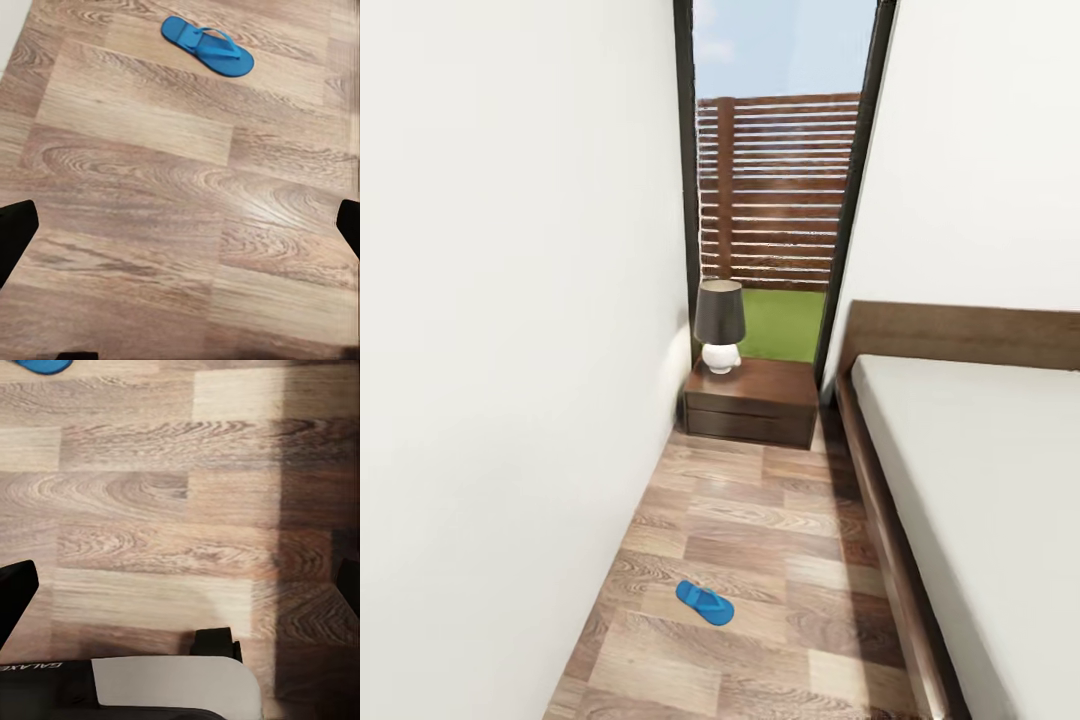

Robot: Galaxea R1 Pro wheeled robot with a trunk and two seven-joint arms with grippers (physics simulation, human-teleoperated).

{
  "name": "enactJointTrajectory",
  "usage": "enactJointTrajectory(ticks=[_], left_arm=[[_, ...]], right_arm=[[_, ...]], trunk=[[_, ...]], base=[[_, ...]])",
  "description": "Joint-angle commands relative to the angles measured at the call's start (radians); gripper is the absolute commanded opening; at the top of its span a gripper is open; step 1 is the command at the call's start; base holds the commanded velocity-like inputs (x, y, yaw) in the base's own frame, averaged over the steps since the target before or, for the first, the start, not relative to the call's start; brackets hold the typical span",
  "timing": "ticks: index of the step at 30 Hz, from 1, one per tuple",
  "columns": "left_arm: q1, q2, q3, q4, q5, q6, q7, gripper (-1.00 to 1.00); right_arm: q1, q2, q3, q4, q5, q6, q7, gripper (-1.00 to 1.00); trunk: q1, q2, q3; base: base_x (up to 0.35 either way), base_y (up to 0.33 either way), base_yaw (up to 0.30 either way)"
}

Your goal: In the bedroom, move the book from the bed onto either nightstand, and place the two sandals side by side next to the bed.

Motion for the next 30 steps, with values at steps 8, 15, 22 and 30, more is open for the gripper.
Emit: enactJointTrajectory(ticks=[8,15,22,30], left_arm=[[0.000,0.001,-0.004,0.000,0.010,-0.003,-0.001,1.00],[0.000,0.001,-0.004,0.000,0.010,-0.003,-0.001,1.00],[0.000,0.001,-0.004,0.000,0.010,-0.003,-0.001,1.00],[0.000,0.001,-0.004,0.000,0.010,-0.003,-0.001,1.00]], right_arm=[[-0.001,0.000,0.000,0.002,-0.010,-0.002,0.007,1.00],[-0.001,0.000,0.000,0.002,-0.010,-0.002,0.007,1.00],[-0.001,0.001,0.000,0.002,-0.010,-0.002,0.006,1.00],[-0.001,0.001,0.000,0.002,-0.010,-0.002,0.006,1.00]], trunk=[[0.000,0.000,-0.001],[0.000,0.000,-0.001],[0.000,0.000,-0.001],[0.000,0.000,-0.001]], base=[[0.000,0.000,-0.279],[0.000,0.000,-0.248],[0.028,0.000,-0.100],[0.266,0.000,-0.007]])
